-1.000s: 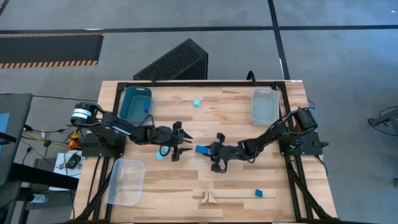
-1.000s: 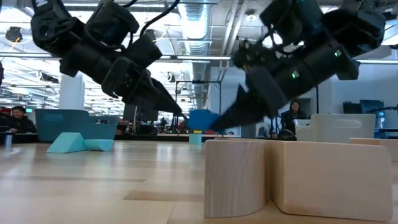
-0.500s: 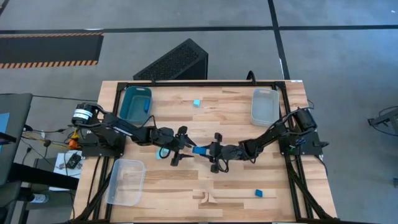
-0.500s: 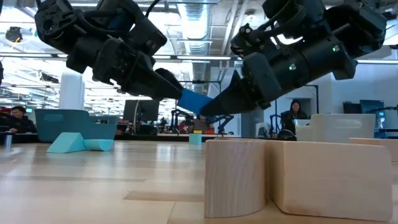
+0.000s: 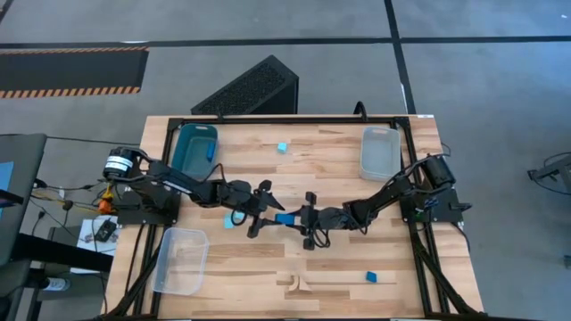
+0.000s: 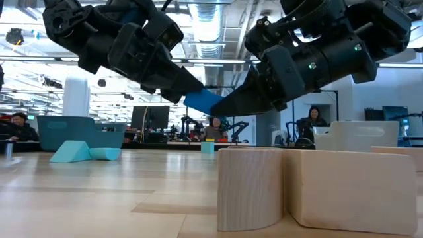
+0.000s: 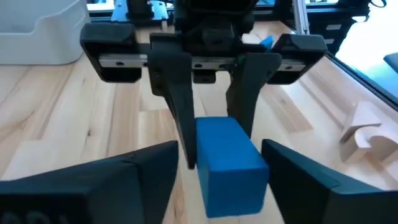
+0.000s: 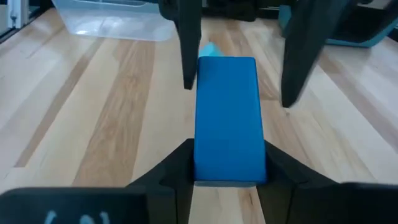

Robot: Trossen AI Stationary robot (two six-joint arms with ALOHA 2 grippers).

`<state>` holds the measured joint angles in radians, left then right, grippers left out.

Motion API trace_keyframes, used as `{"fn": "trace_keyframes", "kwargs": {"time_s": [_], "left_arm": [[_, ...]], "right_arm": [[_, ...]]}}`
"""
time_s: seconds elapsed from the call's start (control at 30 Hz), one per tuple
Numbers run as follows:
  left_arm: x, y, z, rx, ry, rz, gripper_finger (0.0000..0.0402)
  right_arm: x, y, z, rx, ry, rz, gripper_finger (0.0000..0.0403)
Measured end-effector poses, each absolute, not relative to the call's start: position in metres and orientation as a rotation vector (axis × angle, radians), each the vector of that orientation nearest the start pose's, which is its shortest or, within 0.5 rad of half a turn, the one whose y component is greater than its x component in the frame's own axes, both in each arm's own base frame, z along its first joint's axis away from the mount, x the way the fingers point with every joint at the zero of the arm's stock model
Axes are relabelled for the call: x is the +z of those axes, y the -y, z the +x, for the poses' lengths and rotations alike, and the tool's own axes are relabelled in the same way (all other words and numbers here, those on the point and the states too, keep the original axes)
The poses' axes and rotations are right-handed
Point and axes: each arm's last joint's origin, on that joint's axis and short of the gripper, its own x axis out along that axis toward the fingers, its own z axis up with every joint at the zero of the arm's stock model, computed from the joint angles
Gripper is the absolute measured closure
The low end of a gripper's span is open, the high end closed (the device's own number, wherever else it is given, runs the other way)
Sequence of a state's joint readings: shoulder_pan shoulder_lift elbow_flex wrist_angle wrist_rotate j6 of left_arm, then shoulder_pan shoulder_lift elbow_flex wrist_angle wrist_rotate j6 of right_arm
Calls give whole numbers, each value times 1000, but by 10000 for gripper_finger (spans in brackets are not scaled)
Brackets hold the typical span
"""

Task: Sort & place blocks by color
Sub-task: Put the top blue block into the blue bin

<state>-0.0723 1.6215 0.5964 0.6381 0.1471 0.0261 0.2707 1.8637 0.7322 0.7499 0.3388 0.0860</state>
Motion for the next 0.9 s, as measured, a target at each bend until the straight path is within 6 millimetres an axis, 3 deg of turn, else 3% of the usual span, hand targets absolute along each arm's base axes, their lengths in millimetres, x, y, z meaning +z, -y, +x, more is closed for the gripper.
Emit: {"fn": "trace_keyframes", "kwargs": {"time_s": [0.23, 0.47, 0.53, 0.7, 0.83, 0.9], "left_arm": [[148, 26, 298, -217, -437, 7, 296], [147, 24, 297, -145, -452, 44, 285], [147, 22, 294, -55, -501, 56, 281], [162, 11, 273, 242, -614, 102, 298], [192, 1, 250, 492, -567, 68, 298], [201, -7, 234, 662, -549, 52, 286]], "right_arm": [[124, -82, 333, -81, -366, -33, 256], [123, -73, 335, -63, -384, -31, 231], [128, -70, 333, -76, -386, -48, 211], [164, -58, 314, -161, -389, -87, 169], [192, -45, 294, -241, -360, -49, 164], [196, -40, 285, -302, -343, -31, 168]]}}
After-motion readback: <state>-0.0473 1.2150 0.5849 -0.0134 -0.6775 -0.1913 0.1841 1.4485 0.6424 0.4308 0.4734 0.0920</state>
